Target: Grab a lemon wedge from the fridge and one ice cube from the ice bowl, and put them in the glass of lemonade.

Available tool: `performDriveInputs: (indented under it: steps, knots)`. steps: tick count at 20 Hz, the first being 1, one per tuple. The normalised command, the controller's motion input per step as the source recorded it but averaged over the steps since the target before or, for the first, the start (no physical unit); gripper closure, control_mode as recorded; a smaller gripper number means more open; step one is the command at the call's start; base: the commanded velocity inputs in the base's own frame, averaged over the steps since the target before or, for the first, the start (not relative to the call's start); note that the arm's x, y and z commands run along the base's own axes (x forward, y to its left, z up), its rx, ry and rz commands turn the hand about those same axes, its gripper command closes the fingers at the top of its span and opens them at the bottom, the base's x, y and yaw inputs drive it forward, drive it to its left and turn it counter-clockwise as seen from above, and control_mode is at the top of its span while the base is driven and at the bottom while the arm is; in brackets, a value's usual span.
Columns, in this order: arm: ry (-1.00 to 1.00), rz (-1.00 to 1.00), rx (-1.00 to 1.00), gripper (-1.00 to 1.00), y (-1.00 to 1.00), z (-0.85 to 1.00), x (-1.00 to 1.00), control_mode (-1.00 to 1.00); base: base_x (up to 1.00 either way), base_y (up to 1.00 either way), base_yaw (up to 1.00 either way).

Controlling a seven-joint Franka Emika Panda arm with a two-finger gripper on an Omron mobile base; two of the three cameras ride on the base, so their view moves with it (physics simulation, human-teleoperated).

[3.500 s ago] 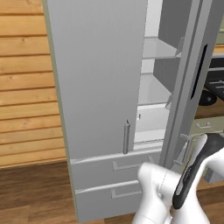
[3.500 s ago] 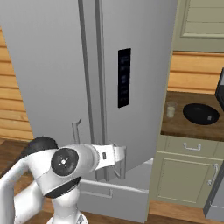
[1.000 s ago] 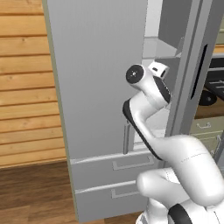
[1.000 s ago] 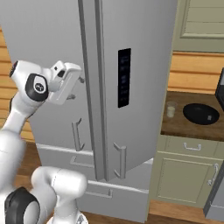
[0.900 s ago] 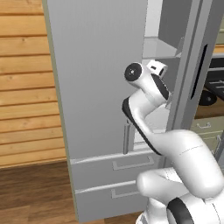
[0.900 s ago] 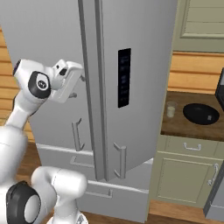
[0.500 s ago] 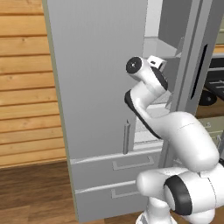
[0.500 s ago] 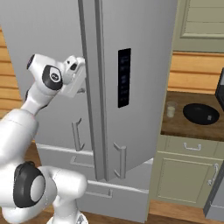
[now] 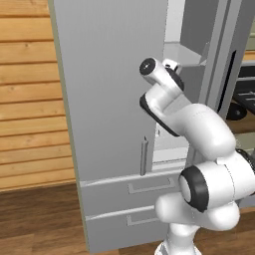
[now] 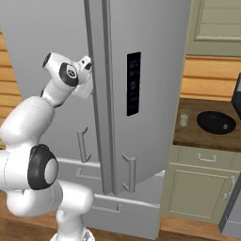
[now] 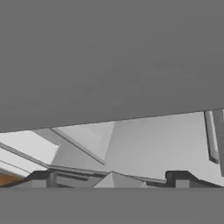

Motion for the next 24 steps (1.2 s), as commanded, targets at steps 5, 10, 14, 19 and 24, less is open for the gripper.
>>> performDriveInputs:
  steps: [5, 10, 14, 19, 24]
  knots:
    - [0.11, 0.00, 0.00, -1.00, -0.29, 0.00, 0.46, -1.00, 0.00, 0.00, 0.00]
    - [0.15, 0.00, 0.00, -1.00, -0.57, 0.00, 0.27, -1.00, 0.00, 0.00, 0.00]
    - [0.15, -0.03, 0.00, -1.00, -0.95, -0.03, -0.04, -1.00, 0.00, 0.00, 0.00]
    - [0.14, -0.10, 0.00, -1.00, -1.00, -0.04, -0.37, -1.00, 0.00, 0.00, 0.00]
    - [0.00, -0.18, 0.00, -1.00, -1.00, -0.01, -1.00, -1.00, 0.00, 0.00, 0.00]
